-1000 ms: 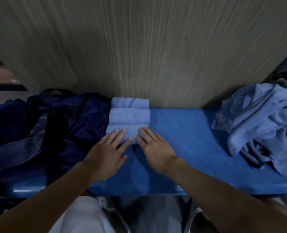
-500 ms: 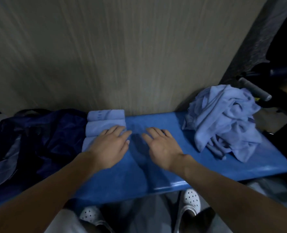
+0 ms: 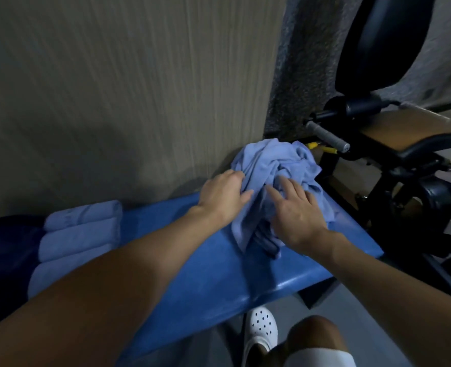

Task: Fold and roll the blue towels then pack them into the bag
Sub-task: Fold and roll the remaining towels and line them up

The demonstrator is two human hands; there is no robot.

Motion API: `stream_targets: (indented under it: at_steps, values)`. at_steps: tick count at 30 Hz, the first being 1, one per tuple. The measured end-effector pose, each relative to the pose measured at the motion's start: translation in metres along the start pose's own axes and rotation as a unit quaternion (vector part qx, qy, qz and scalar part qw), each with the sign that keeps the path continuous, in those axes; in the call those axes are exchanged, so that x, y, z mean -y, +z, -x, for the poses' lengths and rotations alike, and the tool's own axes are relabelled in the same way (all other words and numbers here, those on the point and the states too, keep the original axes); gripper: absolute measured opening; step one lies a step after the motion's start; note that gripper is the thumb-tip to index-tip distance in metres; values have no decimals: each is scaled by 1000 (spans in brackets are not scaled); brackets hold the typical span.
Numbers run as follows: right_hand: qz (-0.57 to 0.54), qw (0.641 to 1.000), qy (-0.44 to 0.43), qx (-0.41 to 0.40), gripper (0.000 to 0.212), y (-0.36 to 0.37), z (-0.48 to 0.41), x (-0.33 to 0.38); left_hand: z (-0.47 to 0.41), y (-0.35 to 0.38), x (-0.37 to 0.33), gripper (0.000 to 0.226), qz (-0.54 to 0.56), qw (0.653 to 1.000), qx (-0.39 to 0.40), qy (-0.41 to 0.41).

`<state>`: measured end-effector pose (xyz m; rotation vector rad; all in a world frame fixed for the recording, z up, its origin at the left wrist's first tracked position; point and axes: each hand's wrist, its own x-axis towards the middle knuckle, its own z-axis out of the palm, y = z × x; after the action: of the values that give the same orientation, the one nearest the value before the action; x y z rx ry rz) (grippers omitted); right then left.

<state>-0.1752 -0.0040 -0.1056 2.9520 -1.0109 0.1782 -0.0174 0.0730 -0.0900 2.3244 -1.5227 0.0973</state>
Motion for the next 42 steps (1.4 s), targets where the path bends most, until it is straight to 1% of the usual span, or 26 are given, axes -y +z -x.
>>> stream_targets:
  at_steps: [4, 6, 8, 10, 13, 14, 15, 16, 17, 19, 20, 22, 26, 29, 30, 32, 33, 34, 35, 36, 37, 38, 39, 40, 41, 42]
  values:
    - [-19, 999, -23, 15, 68, 2, 0, -11, -19, 11, -14, 22, 61, 997, -5, -45]
    - [-31, 999, -26, 14, 66, 4, 0, -12, -20, 13, -16, 18, 89, 995, -18, -51]
    - [-75, 997, -20, -23, 62, 6, -1, -12, -17, 11, -16, 16, 124, 991, -47, -33]
    - [-151, 985, 6, -81, 60, 5, -3, -10, -11, 4, -18, 14, 178, 980, -92, -9]
    - [-228, 963, 47, -137, 77, -7, -5, -5, 3, -17, -24, 12, 246, 960, -135, 12]
    - [-233, 959, 56, -150, 80, -12, -5, -3, 9, -25, -26, 11, 257, 956, -138, 24]
    - [-222, 960, 63, -162, 80, -17, -5, -1, 16, -34, -27, 10, 260, 954, -142, 40]
    - [-200, 962, 67, -174, 73, -21, -4, 1, 23, -42, -27, 8, 259, 954, -145, 53]
    - [-180, 962, 62, -194, 56, -25, -3, 3, 30, -50, -27, 7, 259, 952, -152, 61]
    - [-177, 953, 45, -243, 14, -33, 1, 10, 43, -65, -23, 5, 263, 947, -171, 68]
    - [-188, 948, 40, -255, 11, -36, 3, 14, 50, -73, -21, 6, 268, 945, -177, 68]
    - [-223, 939, 31, -260, 15, -43, 7, 23, 62, -88, -14, 9, 280, 940, -185, 66]
    - [-350, 904, -12, -245, 14, -61, 24, 57, 87, -106, 10, 18, 300, 934, -191, 32]
    - [-465, 847, 4, -256, 18, -74, 32, 90, 110, -120, 23, 11, 373, 914, -159, -1]
    - [-500, 832, 20, -239, 15, -76, 31, 99, 117, -126, 26, 13, 396, 905, -153, -19]
    - [-572, 797, 47, -188, 16, -80, 28, 116, 129, -134, 35, 21, 438, 881, -154, -92]
    - [-624, 764, 63, -154, 20, -83, 28, 125, 134, -135, 41, 21, 454, 866, -152, -141]
    - [-682, 718, 76, -120, 23, -86, 29, 134, 139, -134, 50, 20, 464, 852, -143, -193]
    - [-730, 673, 83, -89, 25, -89, 31, 143, 143, -131, 60, 18, 466, 841, -114, -249]
    - [-766, 634, 81, -60, 26, -93, 35, 150, 149, -127, 68, 15, 469, 825, -67, -307]
    - [-790, 607, 77, -37, 27, -97, 37, 157, 157, -122, 77, 16, 480, 799, -13, -362]
    - [-811, 580, 71, -14, 26, -101, 40, 161, 166, -115, 84, 22, 507, 760, 37, -405]
    - [-830, 553, 64, 11, 24, -104, 43, 164, 175, -109, 89, 29, 548, 713, 76, -430]
    - [-849, 524, 61, 36, 23, -105, 45, 164, 183, -101, 91, 34, 596, 668, 98, -435]
    - [-859, 505, 61, 57, 22, -105, 46, 165, 189, -93, 93, 34, 628, 644, 104, -424]
    - [-866, 491, 64, 73, 22, -105, 47, 165, 195, -86, 91, 32, 642, 640, 103, -410]
